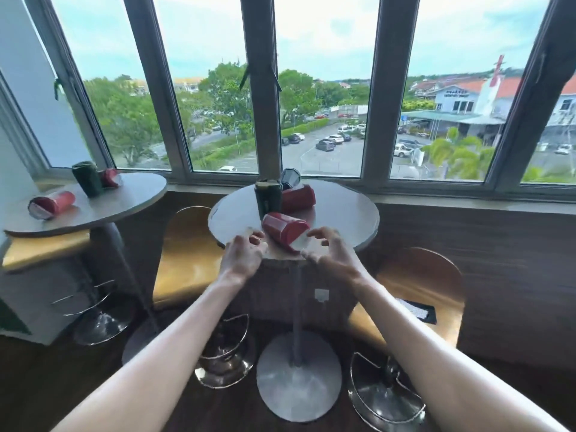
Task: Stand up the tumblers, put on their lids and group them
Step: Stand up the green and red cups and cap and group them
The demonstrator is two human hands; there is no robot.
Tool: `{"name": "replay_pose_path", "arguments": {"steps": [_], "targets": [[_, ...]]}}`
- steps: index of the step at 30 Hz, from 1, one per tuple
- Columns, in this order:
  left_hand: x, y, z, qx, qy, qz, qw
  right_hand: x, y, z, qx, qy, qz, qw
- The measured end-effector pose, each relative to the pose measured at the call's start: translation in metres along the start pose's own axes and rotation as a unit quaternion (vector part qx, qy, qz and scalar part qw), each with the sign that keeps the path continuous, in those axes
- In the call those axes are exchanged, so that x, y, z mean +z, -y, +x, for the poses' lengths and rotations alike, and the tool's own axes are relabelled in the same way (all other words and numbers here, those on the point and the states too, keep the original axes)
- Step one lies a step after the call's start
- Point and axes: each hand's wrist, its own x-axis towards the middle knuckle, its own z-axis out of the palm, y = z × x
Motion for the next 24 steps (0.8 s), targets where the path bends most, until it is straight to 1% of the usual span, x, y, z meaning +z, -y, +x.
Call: {"name": "replay_pose_path", "arguments": {"steps": [3, 7, 11, 13, 18, 21, 24], "targets": [[0.012, 0.01, 0.056, -0.013, -0.01, -0.019, 1.0, 0.007, -0.016, 0.064, -0.013, 0.016, -0.046, 0.999], [0.026, 0.027, 0.122, -0.031, -0.003, -0.056, 0.998, 0.024, -0.034, 0.12, -0.022, 0.049, -0.094, 0.994], [0.04, 0.047, 0.175, -0.035, 0.034, -0.103, 0.994, 0.047, -0.056, 0.144, -0.032, 0.076, -0.097, 0.992], [0.045, 0.053, 0.194, -0.04, 0.056, -0.141, 0.988, 0.057, -0.063, 0.144, -0.031, 0.075, -0.089, 0.993], [0.058, 0.066, 0.224, -0.036, 0.132, -0.234, 0.963, 0.074, -0.068, 0.139, -0.016, 0.012, -0.051, 0.999], [0.064, 0.075, 0.231, -0.028, 0.15, -0.296, 0.943, 0.073, -0.06, 0.142, 0.005, -0.038, -0.012, 0.999], [0.067, 0.082, 0.24, -0.023, 0.165, -0.305, 0.937, 0.064, -0.043, 0.15, 0.049, -0.092, 0.002, 0.995]]}}
